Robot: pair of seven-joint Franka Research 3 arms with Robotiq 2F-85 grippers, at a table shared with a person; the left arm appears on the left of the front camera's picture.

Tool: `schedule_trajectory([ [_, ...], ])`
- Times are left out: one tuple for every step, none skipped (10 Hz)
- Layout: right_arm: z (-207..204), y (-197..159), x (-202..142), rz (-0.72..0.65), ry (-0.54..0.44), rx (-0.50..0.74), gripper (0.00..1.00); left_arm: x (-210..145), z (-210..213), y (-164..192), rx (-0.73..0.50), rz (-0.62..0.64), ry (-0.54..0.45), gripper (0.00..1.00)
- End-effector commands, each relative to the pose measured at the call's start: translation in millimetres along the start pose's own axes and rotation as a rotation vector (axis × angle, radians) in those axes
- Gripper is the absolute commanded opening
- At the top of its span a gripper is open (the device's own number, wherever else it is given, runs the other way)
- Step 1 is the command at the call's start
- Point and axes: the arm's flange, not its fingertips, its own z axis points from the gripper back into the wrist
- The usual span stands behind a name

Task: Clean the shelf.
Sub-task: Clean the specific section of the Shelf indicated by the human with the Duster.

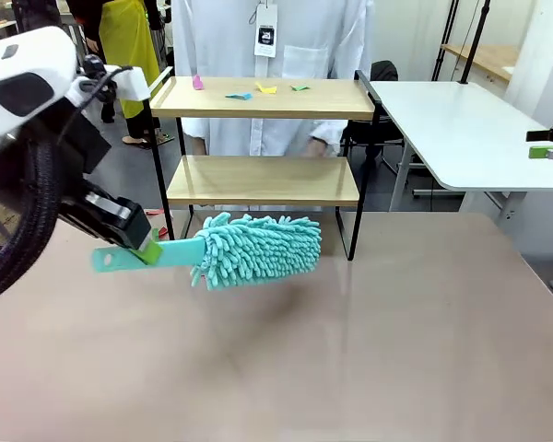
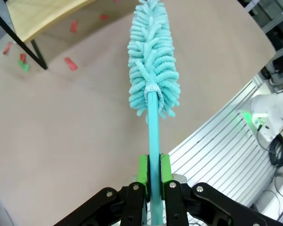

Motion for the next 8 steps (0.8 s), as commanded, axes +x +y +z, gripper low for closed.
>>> schedule_trajectory([
  [-1.1,1.3,2.6,0.004,0.000,0.001,1.00,12.2,-39.4,-20.0,-0.013,0.055,-0.012,0.13],
  [-1.1,1.3,2.6,0.004,0.000,0.001,1.00,15.6,-54.6,-25.8,-0.027,0.083,-0.027,0.13],
  [-1.1,1.3,2.6,0.004,0.000,0.001,1.00,19.8,-68.6,-29.2,0.015,0.125,-0.059,0.13],
  [-1.1,1.3,2.6,0.004,0.000,0.001,1.00,23.4,-80.6,-33.4,0.000,0.146,-0.090,0.13],
  [-1.1,1.3,2.6,0.004,0.000,0.001,1.00,27.1,-95.2,-38.9,0.004,0.169,-0.114,0.13],
  [-1.1,1.3,2.6,0.004,0.000,0.001,1.00,31.4,-108.5,-43.3,-0.005,0.184,-0.128,0.13],
  [-1.1,1.3,2.6,0.004,0.000,0.001,1.00,34.8,-122.3,-48.7,-0.020,0.192,-0.148,0.13],
  [-1.1,1.3,2.6,0.004,0.000,0.001,1.00,39.1,-135.7,-51.2,0.010,0.204,-0.176,0.13],
])
